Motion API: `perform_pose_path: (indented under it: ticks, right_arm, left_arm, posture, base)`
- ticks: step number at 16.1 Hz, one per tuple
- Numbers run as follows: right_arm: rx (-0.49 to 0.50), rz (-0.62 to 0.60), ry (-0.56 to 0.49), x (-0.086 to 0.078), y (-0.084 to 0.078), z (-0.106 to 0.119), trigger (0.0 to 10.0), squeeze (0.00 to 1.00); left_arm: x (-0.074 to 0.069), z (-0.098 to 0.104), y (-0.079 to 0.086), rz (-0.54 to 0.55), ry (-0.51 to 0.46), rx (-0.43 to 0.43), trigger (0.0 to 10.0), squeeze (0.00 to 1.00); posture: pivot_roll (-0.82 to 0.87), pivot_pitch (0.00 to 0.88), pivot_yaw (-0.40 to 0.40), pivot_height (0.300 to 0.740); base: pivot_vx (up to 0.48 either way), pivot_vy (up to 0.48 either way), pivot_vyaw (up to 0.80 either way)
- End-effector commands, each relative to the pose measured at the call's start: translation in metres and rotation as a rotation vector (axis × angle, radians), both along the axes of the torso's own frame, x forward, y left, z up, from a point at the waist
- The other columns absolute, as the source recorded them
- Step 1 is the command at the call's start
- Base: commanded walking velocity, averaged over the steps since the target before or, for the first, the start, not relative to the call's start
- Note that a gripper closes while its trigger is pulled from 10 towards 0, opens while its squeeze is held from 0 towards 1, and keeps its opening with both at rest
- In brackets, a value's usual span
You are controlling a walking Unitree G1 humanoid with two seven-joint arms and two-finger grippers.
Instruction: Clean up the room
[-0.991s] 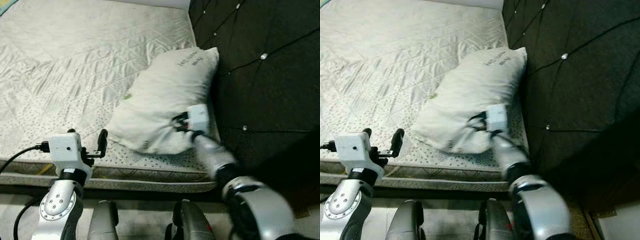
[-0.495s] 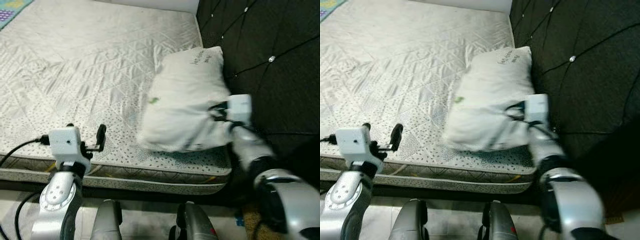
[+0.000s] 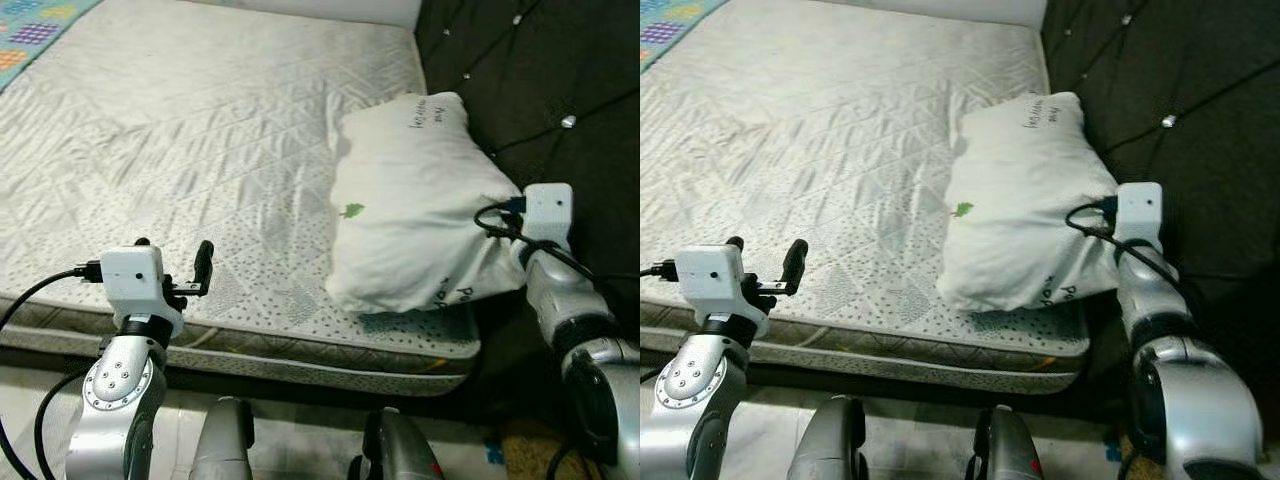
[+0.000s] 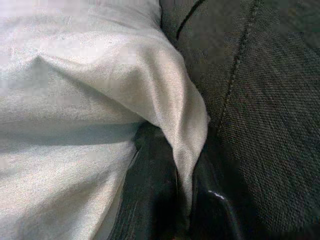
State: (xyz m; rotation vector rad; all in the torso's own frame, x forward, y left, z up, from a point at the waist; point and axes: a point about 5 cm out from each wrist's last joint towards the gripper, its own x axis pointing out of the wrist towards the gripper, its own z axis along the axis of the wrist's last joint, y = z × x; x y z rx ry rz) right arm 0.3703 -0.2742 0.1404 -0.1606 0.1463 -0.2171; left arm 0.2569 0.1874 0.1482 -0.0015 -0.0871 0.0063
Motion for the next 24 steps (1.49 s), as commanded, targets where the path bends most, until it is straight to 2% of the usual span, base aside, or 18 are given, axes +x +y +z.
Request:
perform_pose_path:
  ticks: [1,2,3,6,9,13,15,17,19,22,23,24]
  right_arm:
    - [0.034,-0.14,-0.133,-0.016,-0.032,0.009,0.0,0.0]
    - [0.053,-0.159,-0.131,-0.021,-0.034,0.002,0.0,0.0]
    - [0.077,-0.181,-0.134,-0.033,-0.03,-0.014,0.0,0.0]
    - [0.098,-0.19,-0.14,-0.051,-0.019,-0.03,0.0,0.0]
    - [0.06,-0.106,-0.169,-0.071,-0.002,-0.026,0.0,0.0]
    - [0.055,-0.086,-0.166,-0.096,0.01,-0.021,0.0,0.0]
    - [0.049,-0.063,-0.136,-0.115,0.02,-0.023,0.0,0.0]
    - [0.077,-0.075,-0.082,-0.12,0.022,-0.031,0.0,0.0]
    - [0.101,-0.059,-0.062,-0.109,0.027,-0.029,0.0,0.0]
    - [0.128,0.046,-0.048,-0.075,0.044,-0.021,0.0,0.0]
    - [0.134,0.115,-0.047,-0.06,0.054,-0.016,0.0,0.0]
    - [0.127,0.163,-0.048,-0.051,0.06,-0.013,0.0,0.0]
  left_arm:
    - [0.001,-0.002,0.001,-0.003,0.009,0.006,10.0,0.0]
    - [0.001,-0.002,0.001,-0.005,0.009,0.006,10.0,0.0]
    - [0.003,-0.003,-0.001,-0.019,0.012,0.006,10.0,0.0]
    - [0.006,-0.004,-0.005,-0.038,0.012,0.001,10.0,0.0]
    - [0.008,-0.006,-0.009,-0.051,0.014,-0.006,10.0,0.0]
    - [0.008,-0.007,-0.01,-0.055,0.015,-0.01,10.0,0.0]
    - [0.009,-0.009,-0.013,-0.066,0.019,-0.015,10.0,0.0]
    - [0.012,-0.009,-0.015,-0.077,0.017,-0.016,10.0,0.0]
    - [0.013,-0.008,-0.015,-0.078,0.015,-0.016,10.0,0.0]
    - [0.014,-0.008,-0.014,-0.069,0.009,-0.014,10.0,0.0]
    - [0.013,-0.008,-0.013,-0.06,0.007,-0.016,10.0,0.0]
    - [0.012,-0.008,-0.012,-0.056,0.006,-0.016,10.0,0.0]
  posture:
    - [0.03,0.065,-0.05,0.635]
    - [0.03,0.065,-0.05,0.635]
    - [0.01,0.068,-0.039,0.635]
    - [-0.01,0.07,-0.035,0.635]
    - [-0.03,0.072,-0.035,0.635]
    - [-0.04,0.074,-0.035,0.635]
    - [-0.05,0.076,-0.028,0.635]
    - [-0.06,0.077,-0.024,0.635]
    - [-0.06,0.075,-0.022,0.635]
    - [-0.04,0.067,-0.035,0.635]
    - [-0.04,0.066,-0.038,0.635]
    - [-0.03,0.066,-0.04,0.635]
  base:
    - [0.0,0.0,0.0]
    - [0.0,0.0,0.0]
    - [0.0,0.0,0.0]
    - [0.0,0.0,0.0]
    - [0.0,0.0,0.0]
    - [0.0,0.0,0.0]
    - [0.0,0.0,0.0]
    - [0.0,0.0,0.0]
    - [0.0,0.0,0.0]
    - [0.0,0.0,0.0]
    - [0.0,0.0,0.0]
    - [0.0,0.0,0.0]
